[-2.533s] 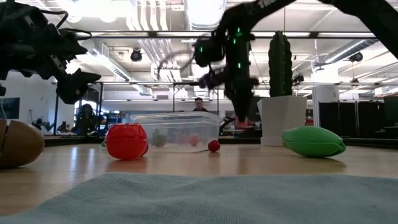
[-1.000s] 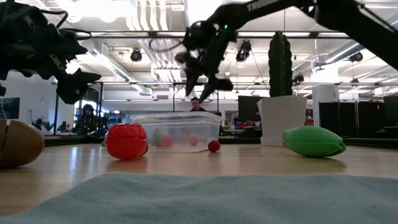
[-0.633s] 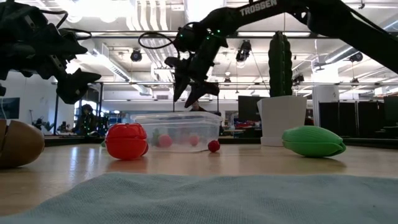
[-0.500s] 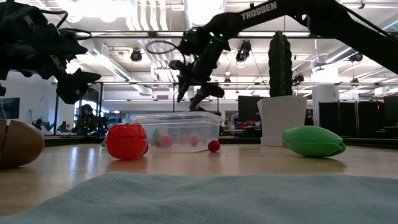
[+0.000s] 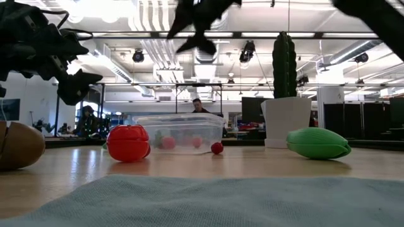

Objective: Pick and placing Produce into tupperware
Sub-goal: Put the pink peach into the transparent bin

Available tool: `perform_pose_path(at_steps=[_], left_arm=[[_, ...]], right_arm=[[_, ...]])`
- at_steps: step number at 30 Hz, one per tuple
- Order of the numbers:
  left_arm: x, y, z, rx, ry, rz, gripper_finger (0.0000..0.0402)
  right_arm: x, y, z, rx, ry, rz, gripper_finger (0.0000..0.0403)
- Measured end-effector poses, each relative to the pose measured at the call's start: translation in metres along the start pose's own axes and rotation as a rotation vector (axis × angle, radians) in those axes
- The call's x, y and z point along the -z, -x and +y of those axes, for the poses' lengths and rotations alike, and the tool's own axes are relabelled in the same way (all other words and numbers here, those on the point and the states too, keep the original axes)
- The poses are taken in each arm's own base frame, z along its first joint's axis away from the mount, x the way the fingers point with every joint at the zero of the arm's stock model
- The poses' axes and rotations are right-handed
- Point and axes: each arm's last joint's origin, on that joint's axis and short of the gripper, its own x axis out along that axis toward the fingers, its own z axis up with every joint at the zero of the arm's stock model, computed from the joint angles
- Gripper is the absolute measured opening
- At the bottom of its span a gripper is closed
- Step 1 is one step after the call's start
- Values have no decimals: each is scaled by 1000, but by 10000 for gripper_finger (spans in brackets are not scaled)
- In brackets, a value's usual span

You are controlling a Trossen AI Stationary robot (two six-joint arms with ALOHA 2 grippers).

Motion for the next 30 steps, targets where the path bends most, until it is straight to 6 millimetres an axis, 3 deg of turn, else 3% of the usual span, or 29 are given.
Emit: perform_pose_path(at_steps=[6, 11, 16, 21, 30], left_arm=[[-4, 0, -2, 17, -24, -51, 261], [-12, 1, -7, 60, -62, -129, 261], [-19, 2, -12, 110, 22, -187, 261], [-21, 3, -14, 139, 126, -209, 261], [-23, 4, -16, 152, 139, -219, 261]], right_arm=[[16, 67, 48, 26, 82, -77, 201], [31, 124, 84, -72, 71, -179, 201], [59, 163, 130, -170, 274, -240, 201], [91, 171, 167, -82, 310, -296, 201], [159, 132, 212, 126, 262, -211, 201]])
